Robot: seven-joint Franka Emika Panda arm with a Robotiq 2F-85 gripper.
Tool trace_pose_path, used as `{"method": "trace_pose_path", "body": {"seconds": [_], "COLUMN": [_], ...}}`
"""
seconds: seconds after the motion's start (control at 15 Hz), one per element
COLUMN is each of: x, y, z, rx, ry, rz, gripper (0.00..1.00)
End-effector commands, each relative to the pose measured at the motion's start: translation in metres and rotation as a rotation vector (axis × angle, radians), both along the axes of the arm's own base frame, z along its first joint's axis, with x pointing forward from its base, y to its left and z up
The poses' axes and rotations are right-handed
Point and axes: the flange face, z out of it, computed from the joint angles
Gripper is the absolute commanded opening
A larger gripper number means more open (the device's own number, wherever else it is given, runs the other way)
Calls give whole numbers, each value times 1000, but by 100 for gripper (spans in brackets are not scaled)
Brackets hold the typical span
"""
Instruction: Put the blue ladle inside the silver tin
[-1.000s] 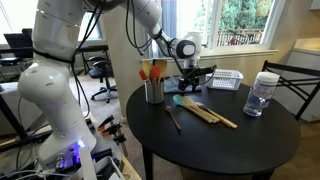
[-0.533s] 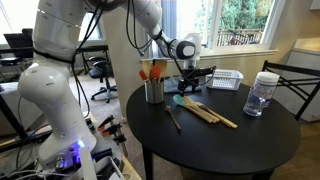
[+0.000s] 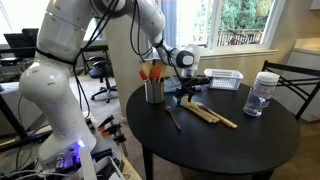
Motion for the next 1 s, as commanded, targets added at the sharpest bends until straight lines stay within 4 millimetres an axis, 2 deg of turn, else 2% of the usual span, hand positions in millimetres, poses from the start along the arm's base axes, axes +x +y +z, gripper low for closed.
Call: {"method": "trace_pose_path", "body": {"seconds": [0.0,0.33,0.6,0.93], "x": [3,5,-1,-5], "y": [3,4,-10,-25], "z": [-7,-22,-40,-50], "rx": [-31,-67,-80,-95], "ry": [7,8,43,42], "rz": [38,94,95,97], "gripper": [100,100,100,100]}}
